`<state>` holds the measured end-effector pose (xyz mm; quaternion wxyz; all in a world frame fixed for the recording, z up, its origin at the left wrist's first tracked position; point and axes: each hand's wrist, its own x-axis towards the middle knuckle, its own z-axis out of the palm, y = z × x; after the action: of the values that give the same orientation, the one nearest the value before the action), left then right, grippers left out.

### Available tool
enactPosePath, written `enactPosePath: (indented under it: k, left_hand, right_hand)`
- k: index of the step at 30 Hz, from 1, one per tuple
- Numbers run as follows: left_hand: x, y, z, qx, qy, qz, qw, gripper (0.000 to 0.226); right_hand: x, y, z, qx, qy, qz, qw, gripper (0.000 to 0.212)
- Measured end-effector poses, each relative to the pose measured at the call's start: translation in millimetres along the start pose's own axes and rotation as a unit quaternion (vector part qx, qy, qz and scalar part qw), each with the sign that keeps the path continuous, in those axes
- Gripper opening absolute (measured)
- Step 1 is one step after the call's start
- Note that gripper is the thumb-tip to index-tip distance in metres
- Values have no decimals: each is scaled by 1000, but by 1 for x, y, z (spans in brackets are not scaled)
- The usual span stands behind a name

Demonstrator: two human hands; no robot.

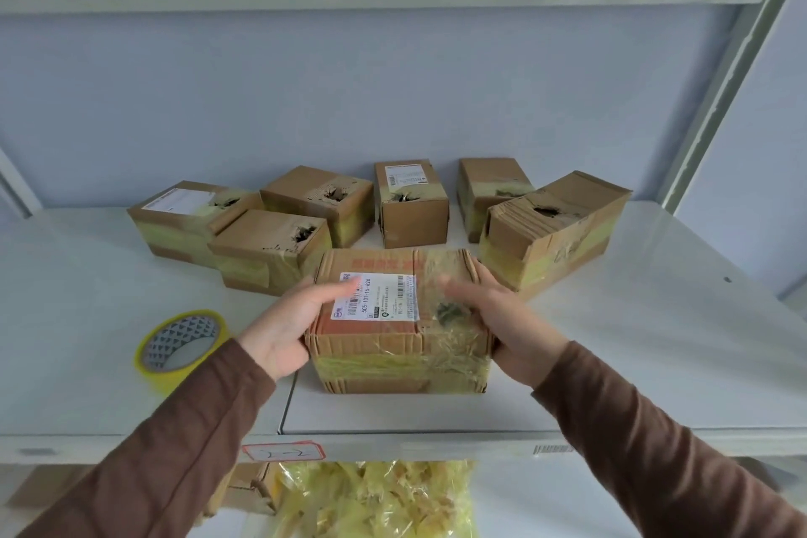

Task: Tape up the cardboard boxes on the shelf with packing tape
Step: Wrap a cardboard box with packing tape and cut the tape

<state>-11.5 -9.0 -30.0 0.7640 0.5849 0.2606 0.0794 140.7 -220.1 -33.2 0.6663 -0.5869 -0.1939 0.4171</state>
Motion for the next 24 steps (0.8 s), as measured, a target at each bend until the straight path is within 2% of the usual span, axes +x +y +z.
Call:
enactPosePath:
  k: [4,6,8,11,13,16,20,22,24]
  left_hand:
    - [8,0,2,9,38,2,999,63]
    - [10,1,2,8,53,1,999,55]
    - [11,-3,3,13,59,0,998,49]
    - [3,-3,4,11,40,14,999,54]
    - [-3,2,4,-12,17,51,998,61]
    - [-10,15,6,-51,15,140,989,68]
    - [-18,12,9,-54,48,245,967,25]
    - [-23,1,7,-27,41,252,967,35]
    - [-28,0,7,17,19,244,969,52]
  right_hand:
    - [6,-2,5,-20,3,2,1000,71]
    - [7,-3,5,-34,1,-4,999,63]
    - [5,-2,6,-43,4,-10,999,60]
    - [-1,-2,4,-25,3,-27,999,61]
    - [-6,-8,3,-10,12,-64,998,61]
    - [-9,-21,0,-42,55,-173,983,55]
    - [-12,-11,-7,-66,67,-277,956,28]
    - [-16,1,-12,-73,51,-289,953,24]
    - [-22,4,-13,-120,40,-280,952,33]
